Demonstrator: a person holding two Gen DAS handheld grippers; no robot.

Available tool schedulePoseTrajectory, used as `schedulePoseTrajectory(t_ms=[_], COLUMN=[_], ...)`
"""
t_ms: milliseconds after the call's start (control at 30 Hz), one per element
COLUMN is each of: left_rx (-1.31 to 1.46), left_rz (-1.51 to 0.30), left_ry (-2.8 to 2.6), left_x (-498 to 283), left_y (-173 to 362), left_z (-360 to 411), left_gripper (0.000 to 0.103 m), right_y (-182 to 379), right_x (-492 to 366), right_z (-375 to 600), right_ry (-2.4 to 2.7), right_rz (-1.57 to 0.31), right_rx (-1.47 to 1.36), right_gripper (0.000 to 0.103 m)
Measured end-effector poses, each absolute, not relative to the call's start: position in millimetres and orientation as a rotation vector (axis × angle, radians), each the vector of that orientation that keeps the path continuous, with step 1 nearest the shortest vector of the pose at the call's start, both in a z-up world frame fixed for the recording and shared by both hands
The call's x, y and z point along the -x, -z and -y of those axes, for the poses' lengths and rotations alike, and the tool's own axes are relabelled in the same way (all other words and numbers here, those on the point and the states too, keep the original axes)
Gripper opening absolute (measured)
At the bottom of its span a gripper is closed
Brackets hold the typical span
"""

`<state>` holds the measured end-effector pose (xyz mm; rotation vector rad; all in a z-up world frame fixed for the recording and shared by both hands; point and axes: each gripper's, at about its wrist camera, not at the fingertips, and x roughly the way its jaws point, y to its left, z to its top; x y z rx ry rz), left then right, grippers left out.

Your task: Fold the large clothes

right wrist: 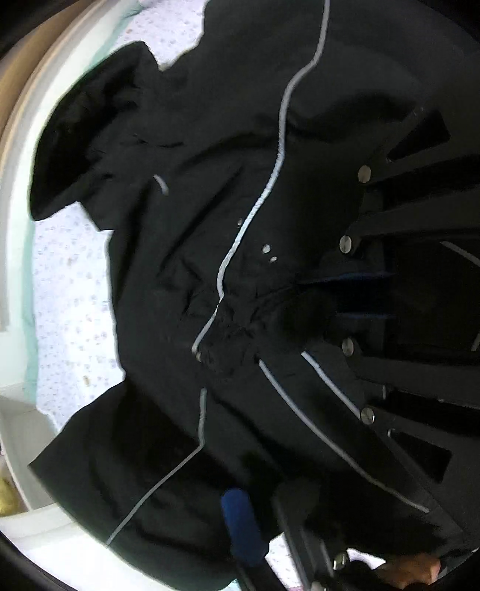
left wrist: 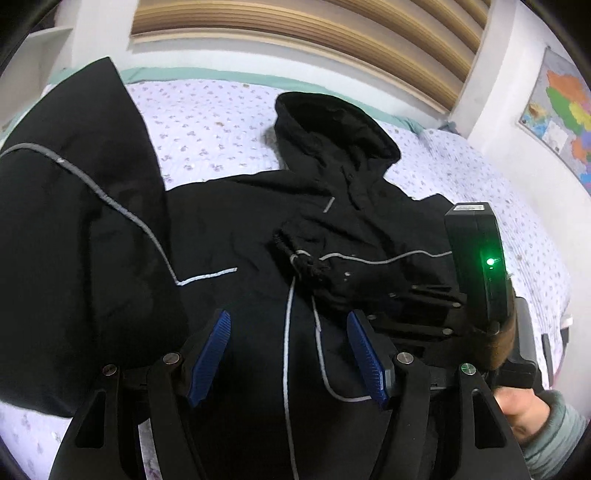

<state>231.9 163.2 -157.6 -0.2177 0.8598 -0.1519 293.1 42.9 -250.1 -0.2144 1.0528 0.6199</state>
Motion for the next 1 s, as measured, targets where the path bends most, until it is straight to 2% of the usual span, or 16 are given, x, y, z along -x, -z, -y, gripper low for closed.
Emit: schedulePoseTrajectory(t_ms=[33, 100, 133, 167, 367, 533, 600, 633, 833, 900, 1000], left_rx=[0.236, 0.296, 0.321, 0.353, 0.34, 0.36, 0.343, 0.322, 0.224, 0.202, 0.102], left_rz=[-0.865, -0.877, -0.883, -0.888, -0.928, -1.006, -0.986, -0.98, -0.752, -0.79, -0.95], left_ry=[0.173, 0.221, 0.237, 0.257, 0.21, 0.105, 0.116, 0.13, -0.071, -0.107, -0.196], left_x=[-233, -238, -240, -243, -267, -307, -314, -316, -284, -284, -294], left_y=[158, 156, 156, 155, 162, 199, 202, 200, 135, 133, 166], left_z=[-164, -168, -168, -168, -147, -143, -137, -131, -157, -165, -160], left_gripper=[0.067, 0.067, 0.067, 0.067, 0.069, 0.068, 0.036, 0.026, 0.025, 0.025, 0.025], right_y=[248, 238, 232, 221, 168, 155, 156, 159, 188, 201, 223], right_x=[-293, -292, -290, -287, -273, -274, -279, -282, -317, -327, -337], right_z=[-41, -33, -27, -17, 69, 131, 153, 162, 196, 191, 159], right_ry=[-0.633, -0.661, -0.668, -0.668, -0.558, -0.384, -0.328, -0.295, -0.147, -0.172, -0.242], right_rz=[-1.053, -1.062, -1.051, -1.028, -0.891, -0.856, -0.87, -0.878, -0.954, -0.993, -1.031], right_rx=[0.205, 0.177, 0.163, 0.158, 0.123, 0.123, 0.11, 0.108, 0.069, 0.042, 0.064], right_gripper=[0.02, 0.036, 0.048, 0.053, 0.053, 0.053, 0.053, 0.053, 0.054, 0.054, 0.054])
